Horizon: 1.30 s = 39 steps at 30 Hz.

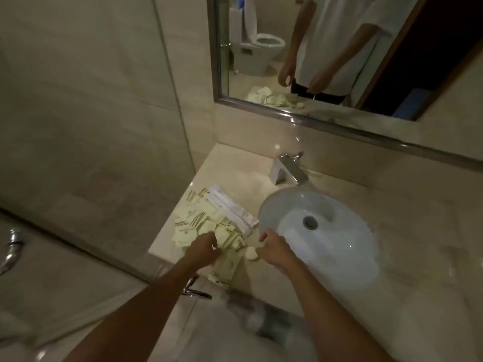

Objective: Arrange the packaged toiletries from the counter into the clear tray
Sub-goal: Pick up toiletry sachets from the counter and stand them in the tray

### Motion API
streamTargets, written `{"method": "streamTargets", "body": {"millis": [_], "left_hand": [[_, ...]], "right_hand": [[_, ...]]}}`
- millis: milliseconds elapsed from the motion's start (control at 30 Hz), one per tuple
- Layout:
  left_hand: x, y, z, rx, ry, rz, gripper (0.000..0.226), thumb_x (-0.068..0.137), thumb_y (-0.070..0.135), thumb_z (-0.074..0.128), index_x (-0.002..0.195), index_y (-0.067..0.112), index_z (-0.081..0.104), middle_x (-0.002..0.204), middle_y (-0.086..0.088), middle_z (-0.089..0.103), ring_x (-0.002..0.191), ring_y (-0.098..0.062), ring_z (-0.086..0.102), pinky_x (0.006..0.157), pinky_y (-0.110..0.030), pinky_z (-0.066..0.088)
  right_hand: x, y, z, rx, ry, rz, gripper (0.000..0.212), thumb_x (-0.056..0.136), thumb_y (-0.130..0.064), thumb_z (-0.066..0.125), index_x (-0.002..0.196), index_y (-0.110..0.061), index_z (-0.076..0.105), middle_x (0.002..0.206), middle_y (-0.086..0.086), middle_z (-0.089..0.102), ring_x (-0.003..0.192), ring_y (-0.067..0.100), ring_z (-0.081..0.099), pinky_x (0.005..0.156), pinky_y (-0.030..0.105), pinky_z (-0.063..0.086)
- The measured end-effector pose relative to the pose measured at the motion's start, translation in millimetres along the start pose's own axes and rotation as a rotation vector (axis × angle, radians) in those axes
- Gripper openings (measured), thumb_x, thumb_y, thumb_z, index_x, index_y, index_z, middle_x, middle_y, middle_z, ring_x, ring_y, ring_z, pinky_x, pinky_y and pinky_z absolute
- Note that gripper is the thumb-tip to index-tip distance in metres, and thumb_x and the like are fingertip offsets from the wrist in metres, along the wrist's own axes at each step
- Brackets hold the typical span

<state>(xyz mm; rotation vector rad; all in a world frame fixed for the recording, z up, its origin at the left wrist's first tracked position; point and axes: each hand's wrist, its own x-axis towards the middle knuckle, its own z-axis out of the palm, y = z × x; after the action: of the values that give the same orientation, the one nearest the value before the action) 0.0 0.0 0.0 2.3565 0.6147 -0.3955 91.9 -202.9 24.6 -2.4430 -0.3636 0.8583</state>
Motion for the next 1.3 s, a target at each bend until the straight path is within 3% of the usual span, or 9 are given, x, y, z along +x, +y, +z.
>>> {"method": "streamTargets", "body": {"millis": [167,333,533,767,867,933,1000,1200,1300], "left_hand": [[-9,-18,20,0.036,0.087,-0.063,0.032,0.082,0.031,0.062,0.103,0.012,0.049,0.104,-0.008,0.053,0.091,-0.025,0.054,0.070,-0.034,0.043],[1,-24,26,0.025,0.178,-0.048,0.043,0.081,0.038,0.066,0.110,0.012,0.047,0.111,-0.008,0.050,0.097,-0.027,0.054,0.074,-0.041,0.050],[21,-25,23,0.111,0.168,0.025,0.045,0.081,0.041,0.066,0.112,0.014,0.049,0.115,-0.007,0.053,0.103,-0.025,0.053,0.080,-0.040,0.050],[33,-28,23,0.163,0.067,0.043,0.050,0.081,0.035,0.066,0.123,0.021,0.044,0.115,-0.002,0.056,0.102,-0.022,0.056,0.080,-0.038,0.052],[34,-27,24,0.185,0.062,0.055,0.039,0.082,0.026,0.062,0.118,0.021,0.047,0.107,-0.003,0.061,0.093,-0.022,0.060,0.074,-0.035,0.054],[34,-27,25,0.204,0.074,0.060,0.037,0.081,0.023,0.058,0.116,0.019,0.047,0.103,-0.003,0.063,0.088,-0.022,0.060,0.069,-0.034,0.053],[35,-28,26,0.224,0.104,0.068,0.036,0.084,0.023,0.054,0.118,0.017,0.046,0.104,-0.004,0.062,0.089,-0.021,0.057,0.071,-0.034,0.052],[42,-28,26,0.210,0.203,0.092,0.020,0.088,0.020,0.049,0.107,0.014,0.053,0.102,-0.005,0.063,0.091,-0.022,0.051,0.076,-0.035,0.049],[41,-26,24,0.168,0.286,0.079,0.016,0.089,0.016,0.049,0.102,0.011,0.056,0.096,-0.008,0.063,0.088,-0.024,0.051,0.073,-0.037,0.048]], "right_hand": [[5,-15,54,-0.051,-0.022,-0.003,0.042,0.082,-0.026,0.065,0.118,-0.018,0.046,0.118,0.008,0.050,0.104,0.029,0.055,0.084,0.036,0.049],[17,-23,87,-0.057,0.073,0.096,0.046,0.078,-0.028,0.070,0.117,-0.019,0.049,0.119,0.005,0.047,0.102,0.028,0.057,0.076,0.031,0.046],[29,-26,102,0.008,0.134,0.245,0.039,0.085,-0.020,0.064,0.122,-0.014,0.052,0.123,0.010,0.056,0.111,0.030,0.056,0.088,0.034,0.048],[33,-23,104,-0.016,0.133,0.296,0.023,0.089,-0.016,0.058,0.111,-0.009,0.061,0.113,0.010,0.062,0.105,0.026,0.059,0.077,0.026,0.043],[35,-23,102,0.092,0.103,0.364,0.007,0.083,-0.016,0.061,0.087,-0.010,0.063,0.091,0.009,0.065,0.084,0.024,0.062,0.065,0.025,0.043],[37,-23,98,0.186,0.084,0.396,0.017,0.081,-0.022,0.063,0.068,-0.014,0.054,0.070,0.003,0.056,0.065,0.020,0.056,0.055,0.022,0.039],[38,-22,89,0.242,0.077,0.429,0.024,0.083,-0.031,0.060,0.068,-0.015,0.049,0.063,-0.001,0.049,0.060,0.018,0.051,0.047,0.021,0.033],[40,-20,54,0.304,0.021,0.441,0.035,0.081,-0.048,0.054,0.070,-0.016,0.042,0.078,0.005,0.051,0.075,0.022,0.052,0.055,0.024,0.036],[31,-24,27,0.432,0.053,0.437,0.026,0.079,-0.038,0.051,0.074,-0.014,0.045,0.074,0.005,0.051,0.062,0.021,0.049,0.054,0.025,0.037]]}}
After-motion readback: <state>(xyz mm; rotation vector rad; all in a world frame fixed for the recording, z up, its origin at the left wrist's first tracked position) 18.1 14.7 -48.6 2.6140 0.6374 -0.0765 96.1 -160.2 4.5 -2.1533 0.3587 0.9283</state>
